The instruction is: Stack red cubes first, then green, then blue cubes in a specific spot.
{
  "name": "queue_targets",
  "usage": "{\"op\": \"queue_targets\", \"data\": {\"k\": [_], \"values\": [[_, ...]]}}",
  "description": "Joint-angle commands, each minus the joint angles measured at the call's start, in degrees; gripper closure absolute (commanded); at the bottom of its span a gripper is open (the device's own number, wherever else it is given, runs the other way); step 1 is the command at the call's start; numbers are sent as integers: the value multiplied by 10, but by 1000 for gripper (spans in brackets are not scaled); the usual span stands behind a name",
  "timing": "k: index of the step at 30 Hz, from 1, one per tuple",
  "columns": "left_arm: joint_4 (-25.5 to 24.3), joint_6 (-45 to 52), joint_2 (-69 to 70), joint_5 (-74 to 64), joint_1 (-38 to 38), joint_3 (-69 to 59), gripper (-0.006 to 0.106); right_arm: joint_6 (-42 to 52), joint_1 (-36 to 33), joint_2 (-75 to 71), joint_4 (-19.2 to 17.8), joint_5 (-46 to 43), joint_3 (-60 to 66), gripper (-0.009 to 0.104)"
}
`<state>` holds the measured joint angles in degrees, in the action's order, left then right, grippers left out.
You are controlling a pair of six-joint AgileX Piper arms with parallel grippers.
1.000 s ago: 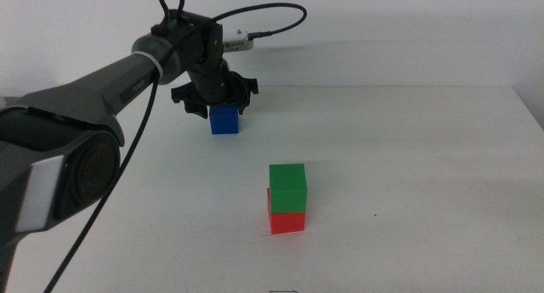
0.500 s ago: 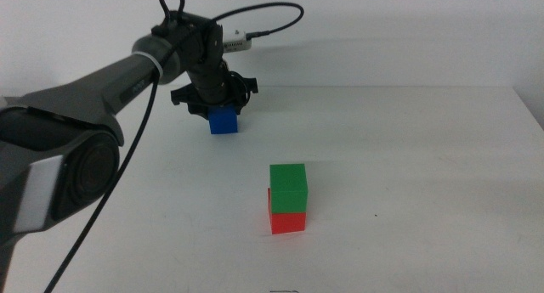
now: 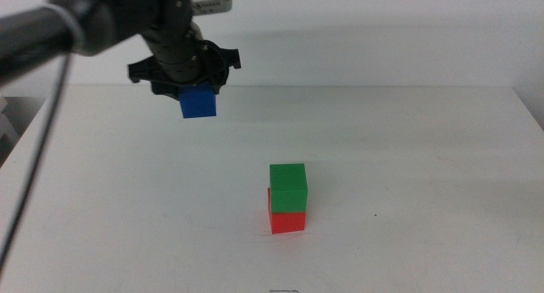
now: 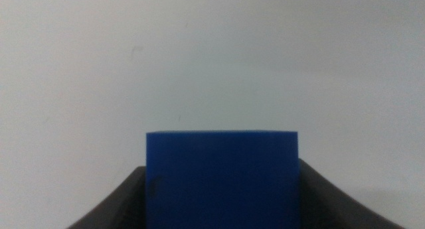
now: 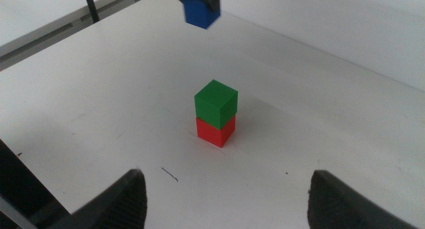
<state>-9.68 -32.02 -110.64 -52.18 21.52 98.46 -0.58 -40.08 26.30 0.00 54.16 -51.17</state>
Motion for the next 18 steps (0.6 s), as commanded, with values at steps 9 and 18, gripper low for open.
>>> {"op": "queue_targets", "data": {"k": [9,18], "values": [[-69,-135,169,0,131,-82,99,6,-1,4,-9,-39,-14,33],[-147,-276,161,-18,246,-78,95,6,-1,4,-9,-39,-14,33]]}}
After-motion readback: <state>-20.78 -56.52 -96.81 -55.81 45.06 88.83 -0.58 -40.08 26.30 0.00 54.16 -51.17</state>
